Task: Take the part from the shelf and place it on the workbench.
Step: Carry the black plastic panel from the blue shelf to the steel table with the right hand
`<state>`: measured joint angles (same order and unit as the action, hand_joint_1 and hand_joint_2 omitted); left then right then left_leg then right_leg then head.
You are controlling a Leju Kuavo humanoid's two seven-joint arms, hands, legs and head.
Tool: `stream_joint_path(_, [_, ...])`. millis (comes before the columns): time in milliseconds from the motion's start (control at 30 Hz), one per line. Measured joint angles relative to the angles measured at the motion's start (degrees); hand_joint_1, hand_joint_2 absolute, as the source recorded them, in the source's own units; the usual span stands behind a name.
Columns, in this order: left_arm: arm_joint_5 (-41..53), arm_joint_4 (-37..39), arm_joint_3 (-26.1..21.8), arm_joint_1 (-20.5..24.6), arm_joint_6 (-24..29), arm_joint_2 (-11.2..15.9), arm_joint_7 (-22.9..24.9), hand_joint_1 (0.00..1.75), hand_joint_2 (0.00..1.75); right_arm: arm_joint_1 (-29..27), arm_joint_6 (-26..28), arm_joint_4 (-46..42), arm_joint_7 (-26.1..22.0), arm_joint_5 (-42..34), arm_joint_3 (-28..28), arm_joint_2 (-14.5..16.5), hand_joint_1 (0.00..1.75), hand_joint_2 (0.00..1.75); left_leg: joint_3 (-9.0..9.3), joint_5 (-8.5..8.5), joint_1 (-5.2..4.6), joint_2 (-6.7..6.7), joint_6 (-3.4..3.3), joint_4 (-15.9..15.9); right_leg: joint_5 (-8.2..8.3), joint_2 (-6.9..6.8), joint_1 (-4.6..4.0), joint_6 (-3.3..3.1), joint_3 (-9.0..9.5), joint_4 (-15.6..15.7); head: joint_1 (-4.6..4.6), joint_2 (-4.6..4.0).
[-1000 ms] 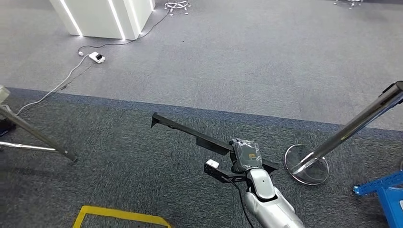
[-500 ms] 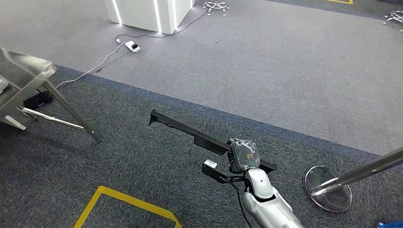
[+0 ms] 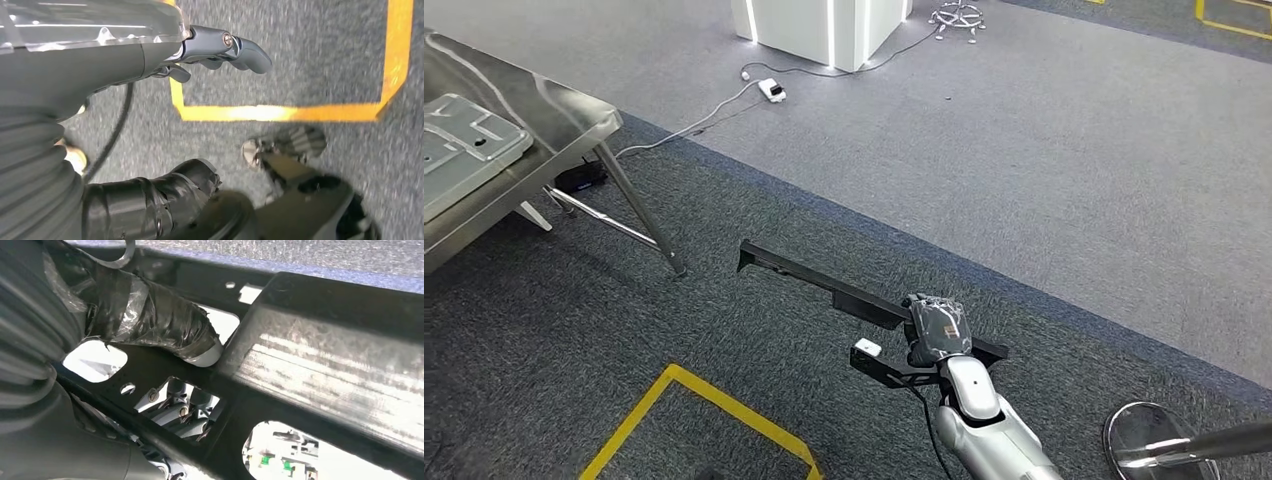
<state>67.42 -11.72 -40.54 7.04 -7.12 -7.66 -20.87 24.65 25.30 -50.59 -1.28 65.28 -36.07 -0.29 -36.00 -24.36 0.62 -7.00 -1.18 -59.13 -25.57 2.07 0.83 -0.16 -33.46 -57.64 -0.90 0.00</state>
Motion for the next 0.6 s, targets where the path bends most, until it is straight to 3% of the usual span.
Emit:
stream_joint_path(33, [0.00,0.00,0.01,0.01,0.00,0.07,-0.02,0.00,1.75,0.00,-0.01,-0.08,-0.07,-0.07,-0.02,0.05,1.75,1.75,-0.79,-1.08,-0.09,1.59,0.21,-1.75,0.20,-0.74,0.16,-0.33,0.38,0.50,-0.08,0.00])
stream_joint_path(100, [-0.01,0.00,0.03,0.20,0.01,0.14,-0.04,0.00,1.75,-0.17,-0.02,-0.17,-0.29,-0.36,-0.07,0.11,1.75,1.75,-4.10,-4.60,-0.08,5.21,0.64,-8.61,0.26,-2.30,0.21,-0.74,0.77,0.96,-0.25,0.00])
stream_joint_path(167, [-0.03,0.00,0.07,0.35,0.03,0.14,-0.06,0.00,1.75,-0.56,-0.02,-0.15,-0.46,-0.66,-0.11,0.11,1.75,1.75,-7.20,-6.55,0.25,6.44,1.16,-14.52,-0.04,-3.99,0.14,-0.70,0.87,0.84,-0.27,0.00])
stream_joint_path(200, [-0.05,0.00,0.09,0.32,0.08,0.16,-0.07,0.00,1.75,-0.79,-0.01,-0.15,-0.53,-0.77,-0.14,0.11,1.75,1.75,-7.38,-6.00,0.40,6.69,1.39,-14.74,-0.25,-4.80,0.15,-0.60,0.93,0.73,-0.27,0.00])
stream_joint_path(233, [-0.07,0.00,0.10,0.27,0.14,0.20,-0.08,0.00,1.75,-0.96,0.01,-0.15,-0.66,-0.86,-0.19,0.11,1.75,1.75,-6.29,-4.44,0.51,7.03,1.54,-12.55,-0.48,-5.50,0.19,-0.44,1.03,0.58,-0.27,0.00])
stream_joint_path(300, [-0.16,0.00,0.11,0.29,0.34,0.32,-0.21,0.00,1.75,-1.17,0.04,-0.23,-1.01,-1.11,-0.34,0.12,1.75,1.75,-2.23,-1.05,0.37,9.01,1.59,-4.94,-1.08,-6.72,0.15,0.12,1.29,0.15,-0.28,0.00])
stream_joint_path(367, [-0.35,0.00,0.13,0.48,0.51,0.37,-0.46,0.00,1.75,-1.35,0.07,-0.52,-1.39,-1.43,-0.55,0.14,1.75,1.75,0.13,0.11,0.05,10.40,0.91,-0.31,-1.66,-7.73,-0.19,0.84,1.49,-0.27,-0.19,0.00])
stream_joint_path(467, [-0.87,0.00,0.13,0.39,0.69,0.49,-0.77,0.00,1.75,-1.89,0.18,-1.27,-1.84,-1.78,-1.04,0.49,1.75,1.75,0.24,-0.18,-0.11,8.98,-0.50,0.16,-2.20,-8.97,-0.30,1.78,1.94,-0.32,-0.10,0.00])
stream_joint_path(533, [-1.11,0.00,0.11,0.28,0.87,0.62,-0.88,0.00,1.75,-2.25,0.35,-1.78,-1.95,-1.99,-1.25,0.73,1.75,1.75,0.51,-0.10,-0.01,7.81,-1.30,0.39,-3.80,-7.20,0.11,2.30,1.45,-2.23,-0.08,0.00])
stream_joint_path(600, [-1.20,0.00,0.11,0.36,1.05,0.67,-0.92,0.00,1.75,-2.58,0.63,-2.11,-1.96,-2.16,-1.32,0.75,1.75,1.75,0.64,-0.05,0.00,6.61,-1.87,0.50,-7.28,-3.87,0.33,2.47,-1.50,-8.69,-0.05,0.00])
